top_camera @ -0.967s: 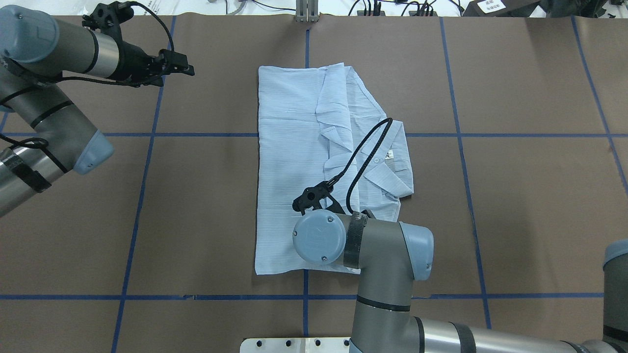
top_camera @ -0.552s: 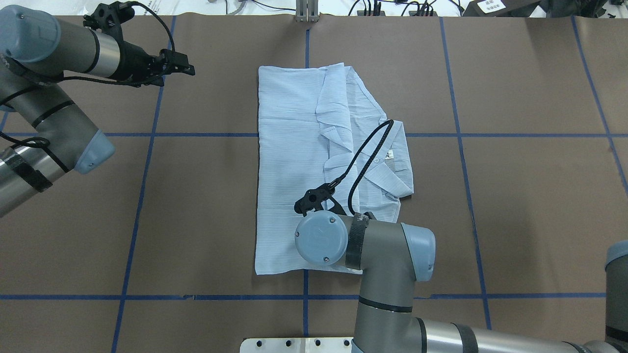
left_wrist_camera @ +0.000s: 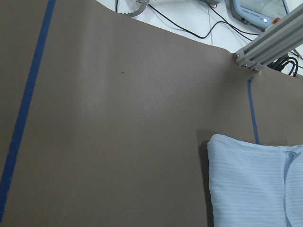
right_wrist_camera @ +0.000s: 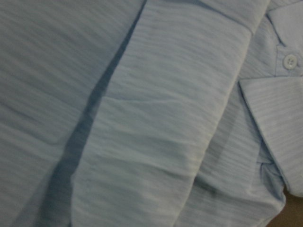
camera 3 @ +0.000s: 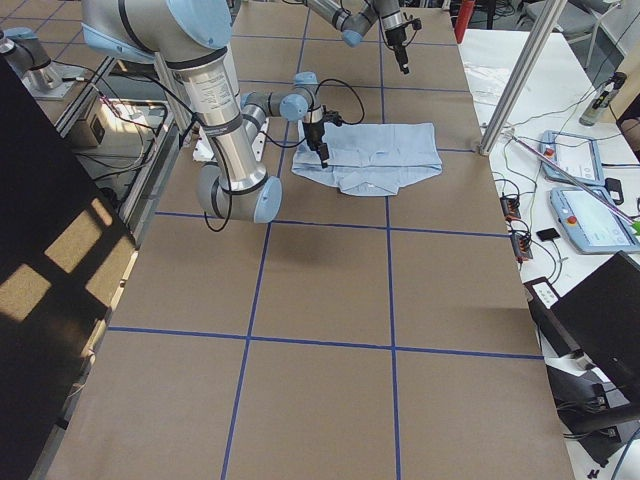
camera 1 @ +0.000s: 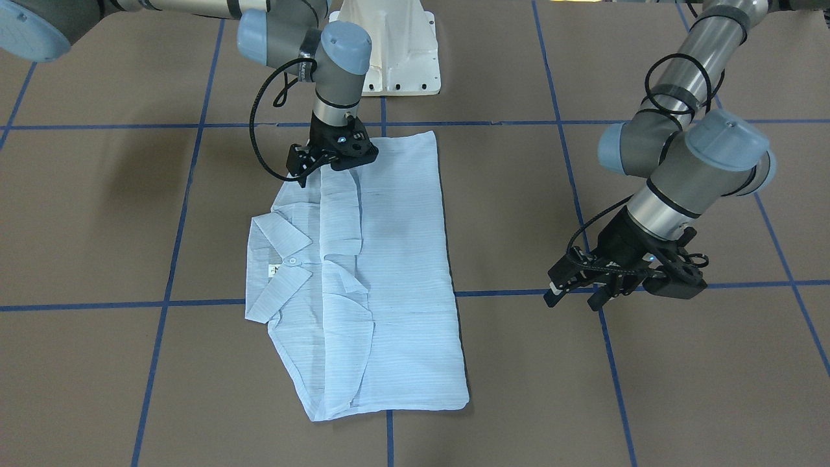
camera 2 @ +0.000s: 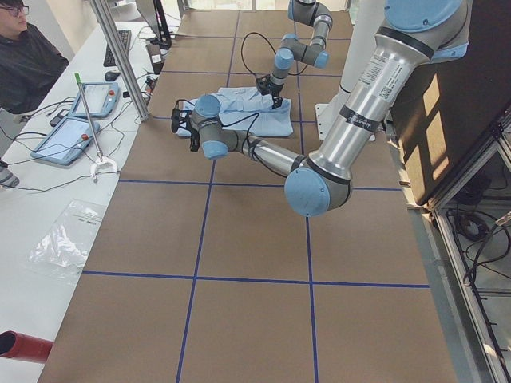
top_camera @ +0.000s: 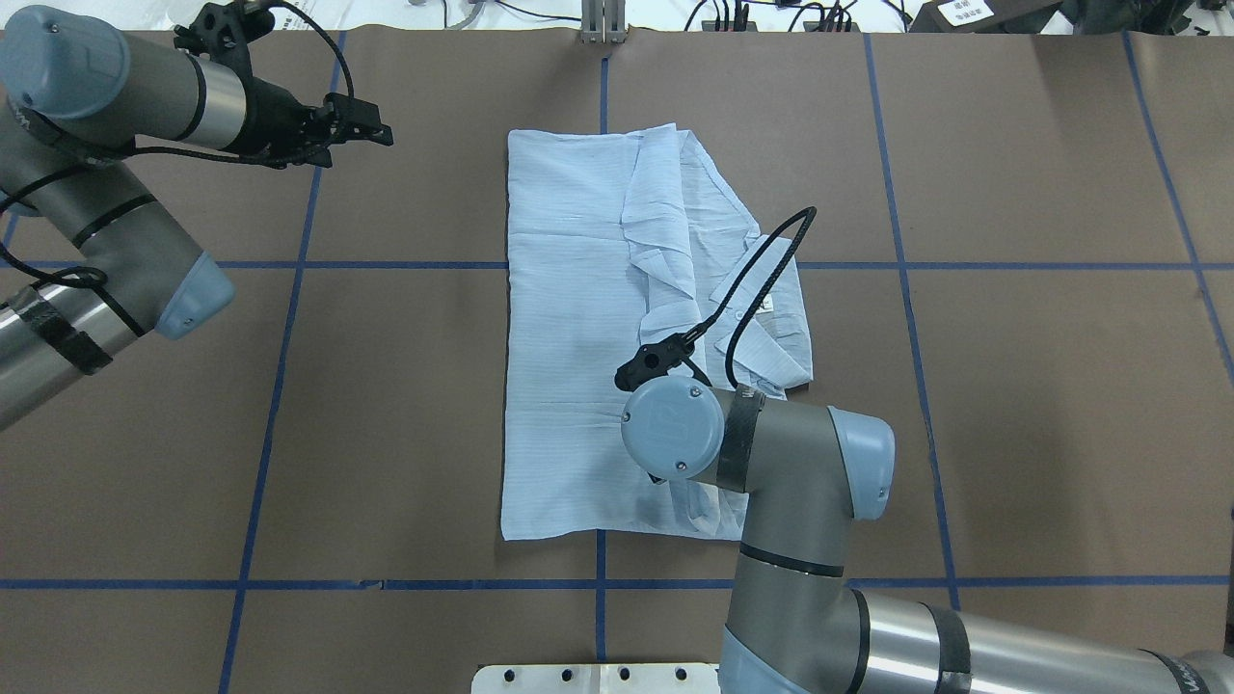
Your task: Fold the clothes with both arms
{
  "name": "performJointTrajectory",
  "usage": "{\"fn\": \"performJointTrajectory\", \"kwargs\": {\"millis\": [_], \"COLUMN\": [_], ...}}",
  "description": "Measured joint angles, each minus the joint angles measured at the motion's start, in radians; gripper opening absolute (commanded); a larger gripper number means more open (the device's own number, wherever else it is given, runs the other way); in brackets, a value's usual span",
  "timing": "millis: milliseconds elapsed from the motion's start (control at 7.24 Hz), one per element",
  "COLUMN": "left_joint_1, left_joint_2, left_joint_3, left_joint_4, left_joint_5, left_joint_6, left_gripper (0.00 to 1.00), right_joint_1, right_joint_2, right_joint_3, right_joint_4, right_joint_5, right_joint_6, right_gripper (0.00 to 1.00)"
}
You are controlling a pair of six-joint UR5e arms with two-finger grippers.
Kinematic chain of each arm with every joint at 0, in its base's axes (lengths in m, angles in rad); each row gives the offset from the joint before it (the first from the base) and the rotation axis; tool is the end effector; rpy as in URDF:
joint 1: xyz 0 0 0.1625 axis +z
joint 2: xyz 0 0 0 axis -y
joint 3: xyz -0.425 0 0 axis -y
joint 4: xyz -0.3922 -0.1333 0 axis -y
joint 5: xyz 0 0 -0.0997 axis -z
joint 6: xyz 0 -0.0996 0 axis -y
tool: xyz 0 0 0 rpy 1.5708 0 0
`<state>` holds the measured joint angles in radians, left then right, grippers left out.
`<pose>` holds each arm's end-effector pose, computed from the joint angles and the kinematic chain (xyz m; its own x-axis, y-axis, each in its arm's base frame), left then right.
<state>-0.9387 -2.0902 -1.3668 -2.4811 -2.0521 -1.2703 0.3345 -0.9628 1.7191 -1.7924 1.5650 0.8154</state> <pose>0.3436 -0.6168 0.3458 0.3264 -0.0016 -0.9452 0.3781 0.9168 0.1290 -0.5838 -0.3446 0.2771 0.8187 -0.4413 0.3676 0.3162 0.8806 0.3530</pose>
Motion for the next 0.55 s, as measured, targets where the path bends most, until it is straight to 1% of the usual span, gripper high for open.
{"fn": "performJointTrajectory", "kwargs": {"millis": [276,552], "left_joint_1": [0.01,0.015], "left_joint_2": [-0.007,-0.017], "left_joint_3": [0.0,0.001], "left_joint_4": [0.002,0.002], "left_joint_5": [0.001,0.008], "left_joint_6": [-0.003,-0.027], "left_gripper": [1.0,1.0], "right_joint_1": [0.042,0.063], "right_joint_2": [-0.055,-0.166], "right_joint_3": [0.04,0.111], "right_joint_4": [0.001,0.004], "right_joint_5": [0.018,0.029], "right_joint_6": [-0.04,-0.058], "right_gripper": [1.0,1.0]}}
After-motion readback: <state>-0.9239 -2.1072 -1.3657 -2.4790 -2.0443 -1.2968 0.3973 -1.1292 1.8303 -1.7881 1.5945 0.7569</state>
